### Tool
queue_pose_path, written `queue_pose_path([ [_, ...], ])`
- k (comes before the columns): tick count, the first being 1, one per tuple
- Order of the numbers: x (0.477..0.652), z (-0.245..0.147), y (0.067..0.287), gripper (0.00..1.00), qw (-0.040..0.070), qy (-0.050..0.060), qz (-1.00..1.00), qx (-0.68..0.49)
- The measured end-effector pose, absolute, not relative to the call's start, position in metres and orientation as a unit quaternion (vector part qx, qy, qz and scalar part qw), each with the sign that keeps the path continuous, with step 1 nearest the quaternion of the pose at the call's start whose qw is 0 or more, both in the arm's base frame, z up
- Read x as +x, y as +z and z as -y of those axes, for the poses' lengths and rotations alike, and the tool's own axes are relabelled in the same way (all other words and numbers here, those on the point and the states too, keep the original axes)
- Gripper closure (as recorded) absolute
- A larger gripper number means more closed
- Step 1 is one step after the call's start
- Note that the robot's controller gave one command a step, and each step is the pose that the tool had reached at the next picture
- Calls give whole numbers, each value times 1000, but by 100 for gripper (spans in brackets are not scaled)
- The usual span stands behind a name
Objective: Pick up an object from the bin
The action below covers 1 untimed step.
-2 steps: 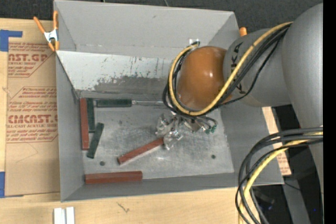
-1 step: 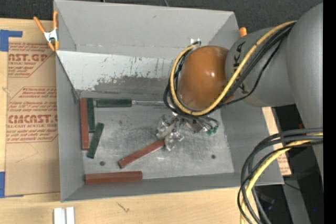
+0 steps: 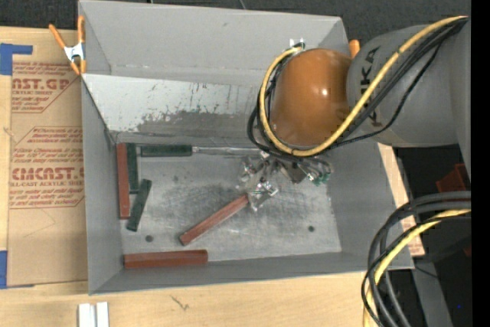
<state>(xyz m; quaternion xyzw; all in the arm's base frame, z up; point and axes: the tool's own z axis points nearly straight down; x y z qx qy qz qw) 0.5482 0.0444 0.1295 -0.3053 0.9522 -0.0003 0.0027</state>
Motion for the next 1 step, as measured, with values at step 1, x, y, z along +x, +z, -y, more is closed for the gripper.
queue_pose_path([
  [1,575,-47,219,100,2,0,-951,-309],
])
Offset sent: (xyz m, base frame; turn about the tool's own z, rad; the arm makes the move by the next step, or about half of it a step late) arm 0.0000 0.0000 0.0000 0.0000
